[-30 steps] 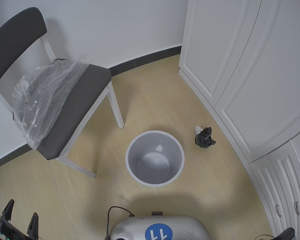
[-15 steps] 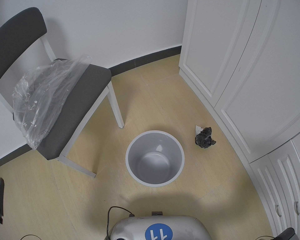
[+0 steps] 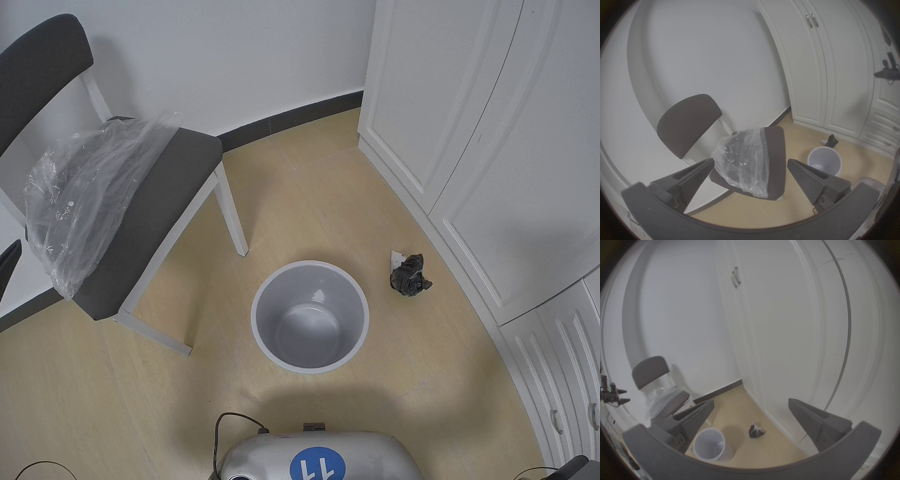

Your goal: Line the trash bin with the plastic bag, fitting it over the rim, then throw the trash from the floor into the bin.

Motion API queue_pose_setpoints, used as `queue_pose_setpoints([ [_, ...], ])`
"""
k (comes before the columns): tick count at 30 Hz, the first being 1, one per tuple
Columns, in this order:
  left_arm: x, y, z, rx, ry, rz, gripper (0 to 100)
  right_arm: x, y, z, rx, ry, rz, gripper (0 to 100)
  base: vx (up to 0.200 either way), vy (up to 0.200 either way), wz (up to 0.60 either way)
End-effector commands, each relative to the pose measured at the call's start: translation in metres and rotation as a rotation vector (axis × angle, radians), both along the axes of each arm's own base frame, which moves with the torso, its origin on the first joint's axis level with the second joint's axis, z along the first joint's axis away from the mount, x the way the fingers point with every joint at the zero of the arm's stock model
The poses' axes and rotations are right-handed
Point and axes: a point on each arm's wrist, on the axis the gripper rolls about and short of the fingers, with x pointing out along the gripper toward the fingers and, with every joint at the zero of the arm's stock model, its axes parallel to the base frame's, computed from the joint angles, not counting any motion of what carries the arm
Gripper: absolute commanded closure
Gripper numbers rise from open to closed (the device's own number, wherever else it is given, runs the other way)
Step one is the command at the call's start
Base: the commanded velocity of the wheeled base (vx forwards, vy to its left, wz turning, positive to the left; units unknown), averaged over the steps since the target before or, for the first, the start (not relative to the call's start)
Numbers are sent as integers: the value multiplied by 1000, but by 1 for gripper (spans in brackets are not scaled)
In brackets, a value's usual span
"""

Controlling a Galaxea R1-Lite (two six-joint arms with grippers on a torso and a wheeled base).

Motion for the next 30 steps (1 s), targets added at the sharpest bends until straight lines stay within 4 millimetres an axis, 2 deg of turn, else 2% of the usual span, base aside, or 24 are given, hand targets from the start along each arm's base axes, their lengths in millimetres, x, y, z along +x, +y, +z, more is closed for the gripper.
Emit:
queue_pose_setpoints([
  [1, 48, -14, 15, 64, 81, -8, 0, 44, 1, 6, 41, 38, -37, 0, 0, 0, 0],
  [3, 69, -30, 23, 78, 87, 18, 0, 51, 4, 5, 76, 38, -46, 0, 0, 0, 0],
  [4, 72, -32, 24, 79, 88, 24, 0, 51, 4, 4, 81, 41, -45, 0, 0, 0, 0],
  [8, 104, -49, 25, 136, 126, 150, 0, 52, 7, -12, 109, 90, -20, 0, 0, 0, 0],
  [18, 131, -59, 14, 394, 225, 271, 0, 63, 8, -20, 90, 149, -16, 0, 0, 0, 0],
  [30, 162, -68, -11, 492, 343, 353, 0, 65, 8, -30, 53, 192, -21, 0, 0, 0, 0],
])
